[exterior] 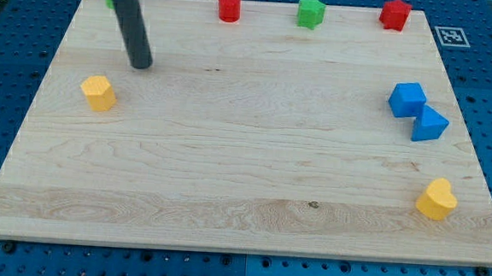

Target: Keep your hand above the blue cube

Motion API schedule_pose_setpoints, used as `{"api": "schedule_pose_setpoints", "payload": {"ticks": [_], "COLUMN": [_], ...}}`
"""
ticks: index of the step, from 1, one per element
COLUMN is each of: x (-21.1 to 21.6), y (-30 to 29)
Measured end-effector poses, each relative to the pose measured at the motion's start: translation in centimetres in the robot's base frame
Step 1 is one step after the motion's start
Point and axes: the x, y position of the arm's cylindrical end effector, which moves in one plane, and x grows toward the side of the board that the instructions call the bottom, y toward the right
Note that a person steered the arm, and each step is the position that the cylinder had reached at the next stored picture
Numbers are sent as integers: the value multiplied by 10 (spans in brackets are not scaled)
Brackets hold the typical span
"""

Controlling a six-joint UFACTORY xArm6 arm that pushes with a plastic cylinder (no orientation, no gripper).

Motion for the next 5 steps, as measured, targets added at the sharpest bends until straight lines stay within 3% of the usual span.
{"api": "schedule_pose_setpoints", "payload": {"ticks": [5], "x": [2], "y": [217]}}
